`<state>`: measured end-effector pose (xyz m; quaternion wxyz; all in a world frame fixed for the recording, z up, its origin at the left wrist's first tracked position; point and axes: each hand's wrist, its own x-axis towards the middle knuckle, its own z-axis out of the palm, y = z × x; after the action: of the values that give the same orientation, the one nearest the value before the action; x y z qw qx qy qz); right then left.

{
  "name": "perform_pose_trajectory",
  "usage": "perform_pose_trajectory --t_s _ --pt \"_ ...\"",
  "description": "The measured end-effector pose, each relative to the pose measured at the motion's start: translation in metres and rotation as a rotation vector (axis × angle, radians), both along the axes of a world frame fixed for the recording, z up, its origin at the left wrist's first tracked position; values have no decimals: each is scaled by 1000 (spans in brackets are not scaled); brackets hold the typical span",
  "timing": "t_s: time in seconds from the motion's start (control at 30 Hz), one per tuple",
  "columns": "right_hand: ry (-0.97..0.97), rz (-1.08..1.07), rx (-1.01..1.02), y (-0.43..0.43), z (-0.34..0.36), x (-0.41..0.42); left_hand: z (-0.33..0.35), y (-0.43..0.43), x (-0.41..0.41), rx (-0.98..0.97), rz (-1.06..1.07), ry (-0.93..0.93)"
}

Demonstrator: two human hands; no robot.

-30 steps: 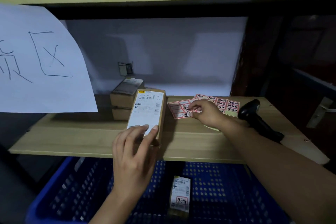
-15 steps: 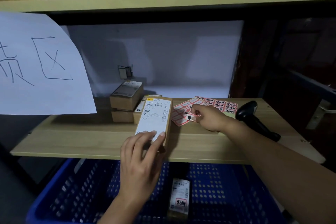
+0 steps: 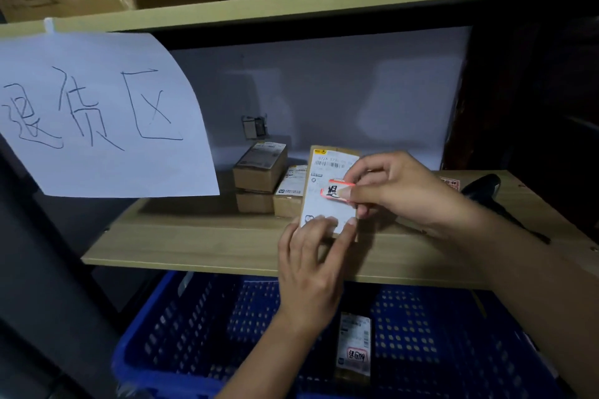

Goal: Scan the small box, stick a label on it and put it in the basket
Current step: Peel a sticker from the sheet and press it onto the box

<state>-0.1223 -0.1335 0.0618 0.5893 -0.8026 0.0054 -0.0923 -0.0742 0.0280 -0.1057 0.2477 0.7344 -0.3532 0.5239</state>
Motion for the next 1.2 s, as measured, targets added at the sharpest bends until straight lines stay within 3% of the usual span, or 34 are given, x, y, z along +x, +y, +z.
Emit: perform_pose_trajectory --t_s 0.5,0.57,0.67,0.73,1.0,1.2 --pt "-76 -369 -469 13 -6 -4 15 -4 10 14 -44 20" --pt "-49 -379 -358 13 -15 -3 17 0 12 5 -47 21" --pt "86 -215 193 13 -25 -1 20 2 11 14 -28 5" --pt "96 -186 353 13 -26 0 21 2 9 21 -4 -1" --pt "65 -144 201 17 -18 -10 34 9 -2 37 191 83" --pt "56 -130 214 12 -20 -18 42 10 -16 54 246 105"
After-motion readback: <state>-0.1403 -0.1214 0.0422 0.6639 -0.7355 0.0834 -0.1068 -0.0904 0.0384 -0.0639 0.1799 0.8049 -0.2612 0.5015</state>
